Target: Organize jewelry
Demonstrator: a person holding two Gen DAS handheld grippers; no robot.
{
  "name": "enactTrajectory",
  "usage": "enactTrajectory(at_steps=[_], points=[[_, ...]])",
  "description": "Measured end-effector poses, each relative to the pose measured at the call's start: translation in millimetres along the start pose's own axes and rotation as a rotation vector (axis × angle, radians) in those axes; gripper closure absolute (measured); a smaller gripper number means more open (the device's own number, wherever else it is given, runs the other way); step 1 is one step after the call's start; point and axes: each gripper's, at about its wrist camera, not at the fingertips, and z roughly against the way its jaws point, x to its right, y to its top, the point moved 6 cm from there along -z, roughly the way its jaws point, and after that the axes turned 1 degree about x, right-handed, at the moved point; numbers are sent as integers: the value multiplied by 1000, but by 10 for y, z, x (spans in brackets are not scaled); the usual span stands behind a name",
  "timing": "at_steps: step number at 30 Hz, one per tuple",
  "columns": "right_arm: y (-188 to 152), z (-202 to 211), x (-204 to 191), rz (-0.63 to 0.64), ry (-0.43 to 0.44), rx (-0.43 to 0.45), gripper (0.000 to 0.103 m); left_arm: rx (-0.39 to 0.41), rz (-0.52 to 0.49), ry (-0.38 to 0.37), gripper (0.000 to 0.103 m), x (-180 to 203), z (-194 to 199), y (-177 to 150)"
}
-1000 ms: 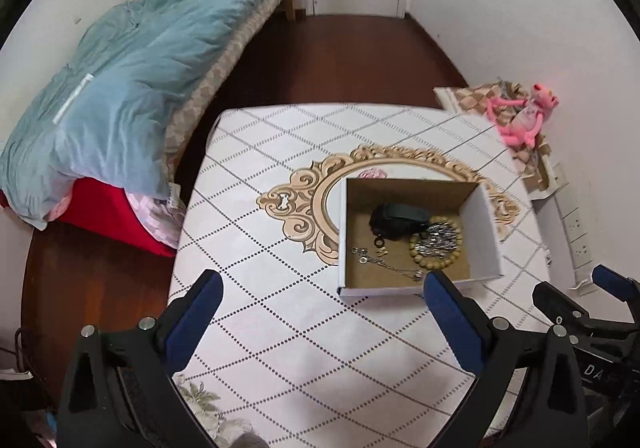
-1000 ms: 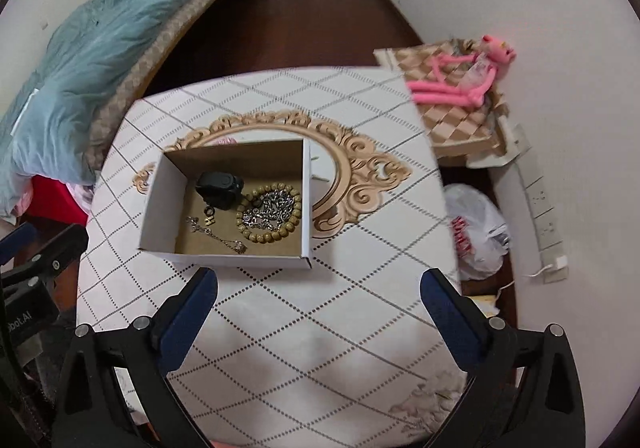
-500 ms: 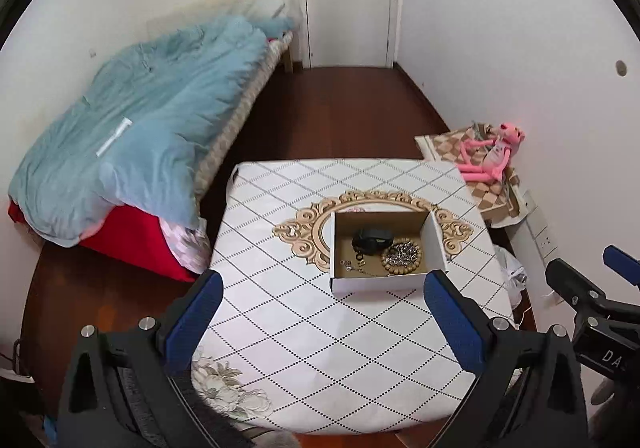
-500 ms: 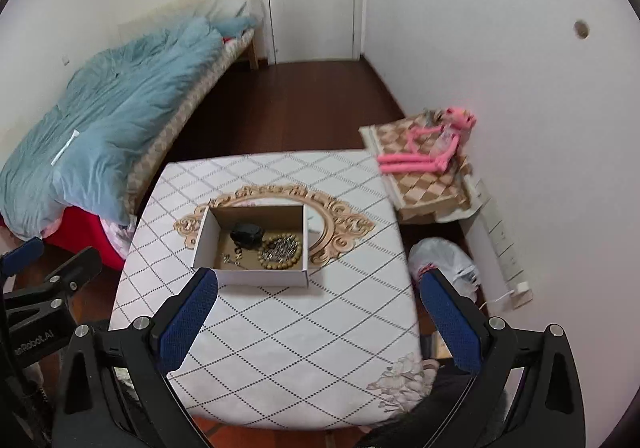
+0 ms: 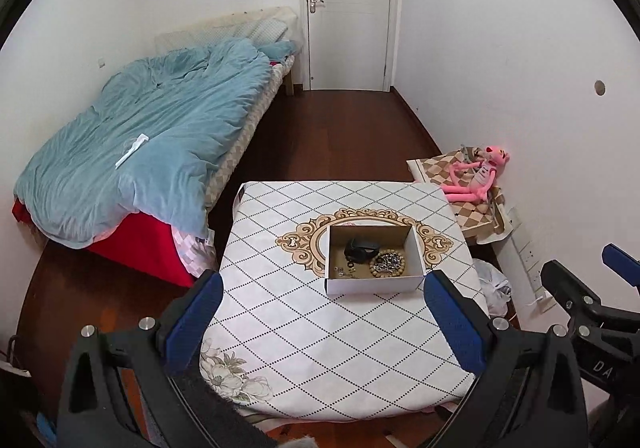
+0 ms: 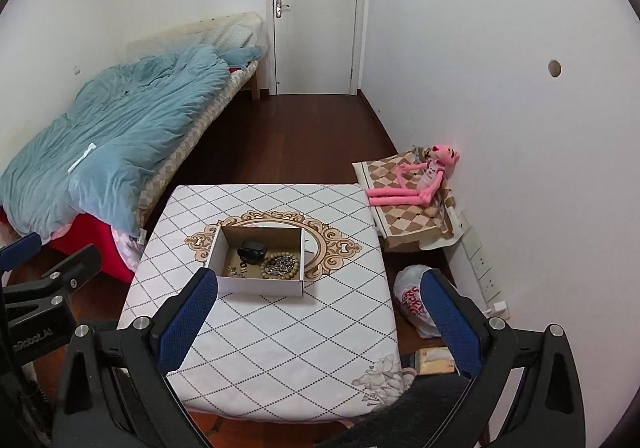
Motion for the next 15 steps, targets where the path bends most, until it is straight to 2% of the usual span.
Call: enactTrajectory(at_steps=[5, 15], points=[[-8, -18, -9, 6, 4, -12, 0, -8, 6, 5, 1, -8, -54, -10], [90, -543, 9, -6, -20, -65, 0, -91, 16, 35, 1, 2, -545, 80]])
